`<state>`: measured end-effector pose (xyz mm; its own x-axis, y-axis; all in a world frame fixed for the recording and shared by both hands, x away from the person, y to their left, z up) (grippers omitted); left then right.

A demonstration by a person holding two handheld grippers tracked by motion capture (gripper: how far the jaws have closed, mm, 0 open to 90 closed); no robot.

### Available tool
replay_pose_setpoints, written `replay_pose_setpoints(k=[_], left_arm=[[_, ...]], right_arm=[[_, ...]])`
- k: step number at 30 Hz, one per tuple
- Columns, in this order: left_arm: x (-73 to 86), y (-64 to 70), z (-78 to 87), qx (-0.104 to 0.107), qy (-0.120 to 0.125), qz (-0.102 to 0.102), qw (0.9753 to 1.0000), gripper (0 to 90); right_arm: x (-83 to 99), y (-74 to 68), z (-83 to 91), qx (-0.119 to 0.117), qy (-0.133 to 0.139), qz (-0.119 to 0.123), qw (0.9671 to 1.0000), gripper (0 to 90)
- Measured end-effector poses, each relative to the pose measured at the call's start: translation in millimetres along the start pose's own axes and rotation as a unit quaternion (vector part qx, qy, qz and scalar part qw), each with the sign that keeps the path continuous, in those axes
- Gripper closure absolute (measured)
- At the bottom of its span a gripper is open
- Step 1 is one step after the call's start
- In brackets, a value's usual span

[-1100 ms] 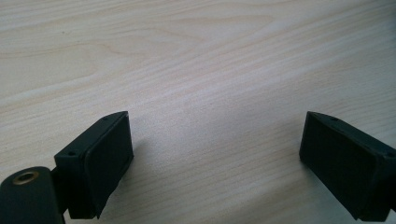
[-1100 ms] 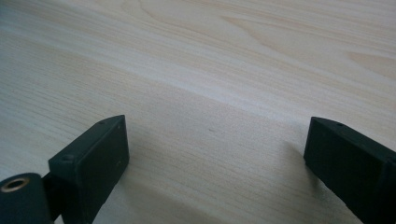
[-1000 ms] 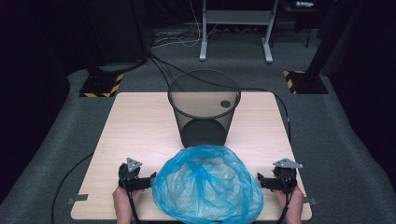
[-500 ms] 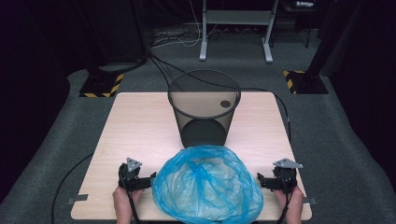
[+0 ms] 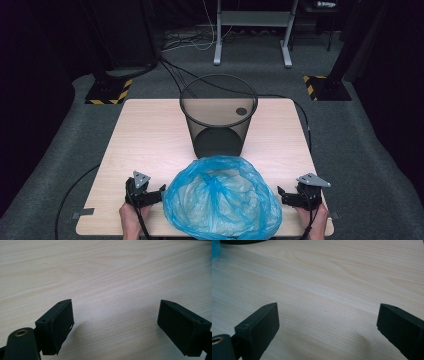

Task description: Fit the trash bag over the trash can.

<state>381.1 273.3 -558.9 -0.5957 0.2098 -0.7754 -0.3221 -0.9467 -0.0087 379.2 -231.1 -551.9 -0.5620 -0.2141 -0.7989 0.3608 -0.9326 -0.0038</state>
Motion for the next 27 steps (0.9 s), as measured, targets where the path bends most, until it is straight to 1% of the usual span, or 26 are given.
replay_pose_setpoints(k=[2,5,6,7,9,12,13,15,16,17,18,19,20,21,23,24,25,27], left_arm=[[0.3,-1.3,3.5,0.009,0.017,0.011,0.9998,12.9],[0.1,-1.0,8.3,0.022,0.036,0.014,0.999,12.9],[-0.1,-0.8,11.6,0.032,0.048,0.019,0.9982,13.0],[-0.1,-0.8,11.6,0.032,0.048,0.019,0.9982,13.0],[-0.1,-2.0,15.9,0.039,0.059,0.028,0.9971,13.1],[1.4,-3.9,25.7,0.055,0.079,0.042,0.9945,13.6],[2.3,-3.5,29.3,0.058,0.086,0.045,0.9936,14.1],[3.9,-2.8,37.2,0.067,0.1,0.049,0.9915,14.1],[4.2,-2.5,41.1,0.068,0.107,0.051,0.9906,14.1],[4.1,-2.2,45.1,0.069,0.115,0.053,0.9895,14.1],[2.6,-1.4,53.7,0.075,0.129,0.054,0.9874,14.1],[2.6,-1.4,53.7,0.075,0.129,0.054,0.9874,14.1],[-0.7,0.6,62.5,0.082,0.142,0.054,0.985,14.0],[-0.7,0.6,62.5,0.082,0.142,0.054,0.985,14.1],[-4.9,3.9,71.3,0.09,0.155,0.053,0.9823,14.0],[-7.0,6.1,75.5,0.095,0.162,0.052,0.9809,14.0],[-8.7,8.7,79.3,0.098,0.168,0.05,0.9797,14.0],[-11.4,15.0,85.2,0.111,0.175,0.046,0.9773,13.9]], right_arm=[[0.5,-0.3,2.2,0.002,0.004,0.001,1.0,3.2],[0.2,-1.4,6.8,-0.001,0.021,0.0,0.9998,3.4],[-0.2,-1.3,8.4,-0.003,0.027,-0.001,0.9996,3.4],[-0.2,-1.3,8.4,-0.003,0.027,-0.001,0.9996,3.4],[-1.3,-0.1,11.9,-0.006,0.04,-0.009,0.9992,4.1],[-5.2,2.0,20.1,0.008,0.074,-0.027,0.9968,3.8],[-7.2,0.6,26.4,0.008,0.098,-0.039,0.9944,3.9],[-10.7,-1.1,33.6,0.018,0.109,-0.041,0.9931,4.2],[-10.7,-1.1,33.6,0.018,0.109,-0.041,0.9931,4.2],[-15.4,-4.1,41.7,0.004,0.122,-0.053,0.9911,5.3],[-17.3,-5.5,46.3,0.0,0.121,-0.06,0.9908,6.2],[-17.3,-5.5,46.3,0.0,0.121,-0.06,0.9908,6.2],[-20.3,-9.9,55.7,-0.009,0.129,-0.06,0.9898,9.4],[-21.5,-13.0,60.6,-0.011,0.137,-0.055,0.989,10.0],[-23.8,-22.1,69.4,-0.029,0.152,-0.04,0.9872,7.7],[-23.8,-22.1,69.4,-0.029,0.152,-0.04,0.9872,7.7],[-24.7,-26.8,73.0,-0.033,0.156,-0.032,0.9868,7.3],[-26.2,-36.6,78.8,-0.048,0.162,-0.02,0.9854,7.0]])
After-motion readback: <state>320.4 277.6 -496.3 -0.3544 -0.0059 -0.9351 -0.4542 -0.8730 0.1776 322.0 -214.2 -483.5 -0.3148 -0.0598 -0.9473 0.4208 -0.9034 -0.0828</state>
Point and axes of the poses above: each handheld gripper's, and its own axes: z roughly backward along the jaws, x roughly out of its underside, y roughly to its right, the point moved 5 cm from there along -z, roughly forward along the jaws
